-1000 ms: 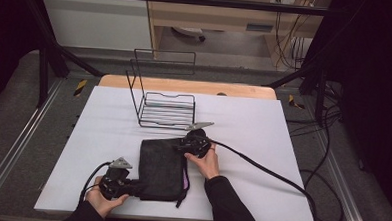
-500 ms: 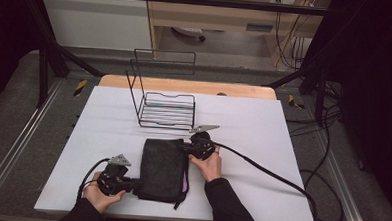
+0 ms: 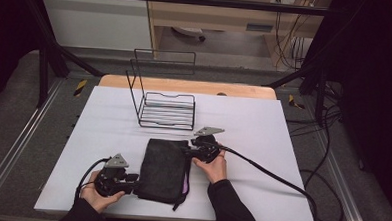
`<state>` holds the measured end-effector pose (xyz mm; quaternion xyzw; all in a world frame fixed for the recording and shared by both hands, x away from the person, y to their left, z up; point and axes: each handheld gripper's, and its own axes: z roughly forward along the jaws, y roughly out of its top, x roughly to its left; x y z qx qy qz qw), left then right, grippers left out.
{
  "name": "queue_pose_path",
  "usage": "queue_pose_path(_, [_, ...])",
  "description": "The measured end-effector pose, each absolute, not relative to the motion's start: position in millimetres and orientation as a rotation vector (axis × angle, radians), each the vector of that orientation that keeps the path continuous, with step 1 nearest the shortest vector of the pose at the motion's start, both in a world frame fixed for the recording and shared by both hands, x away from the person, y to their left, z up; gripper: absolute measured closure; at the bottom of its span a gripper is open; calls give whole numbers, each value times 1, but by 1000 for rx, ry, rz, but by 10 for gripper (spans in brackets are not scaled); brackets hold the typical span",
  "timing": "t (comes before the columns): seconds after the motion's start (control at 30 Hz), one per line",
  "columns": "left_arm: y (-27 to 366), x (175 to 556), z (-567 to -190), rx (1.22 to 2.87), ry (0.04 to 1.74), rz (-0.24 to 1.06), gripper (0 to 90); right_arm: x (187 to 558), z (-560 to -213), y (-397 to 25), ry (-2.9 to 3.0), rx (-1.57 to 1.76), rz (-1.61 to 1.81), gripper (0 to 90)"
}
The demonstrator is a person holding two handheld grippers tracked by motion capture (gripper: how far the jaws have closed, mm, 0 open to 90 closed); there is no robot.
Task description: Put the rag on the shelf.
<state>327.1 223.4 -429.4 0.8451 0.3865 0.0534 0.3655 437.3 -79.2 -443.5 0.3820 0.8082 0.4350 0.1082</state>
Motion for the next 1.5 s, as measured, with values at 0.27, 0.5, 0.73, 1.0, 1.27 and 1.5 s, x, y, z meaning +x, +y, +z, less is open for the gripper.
queue_pose_path(0.27, [237,342,-418,2102,989,228,309,425,-424,-99,2380,1135,1286,131])
queue_pose_path(0.5, [235,356,-410,2094,980,221,147,414,-416,-121,2376,1170,1317,63])
queue_pose_path(0.73, [225,379,-399,2091,975,245,76,401,-419,-142,2357,1209,1285,18])
queue_pose_path(1.0, [211,410,-397,2094,1027,287,95,394,-425,-156,2323,1232,1312,20])
queue_pose_path(1.27, [204,431,-418,2091,1108,285,248,392,-425,-155,2316,1234,1319,24])
queue_pose_path(1.5, [207,441,-436,2099,1184,243,426,393,-430,-152,2319,1240,1326,31])
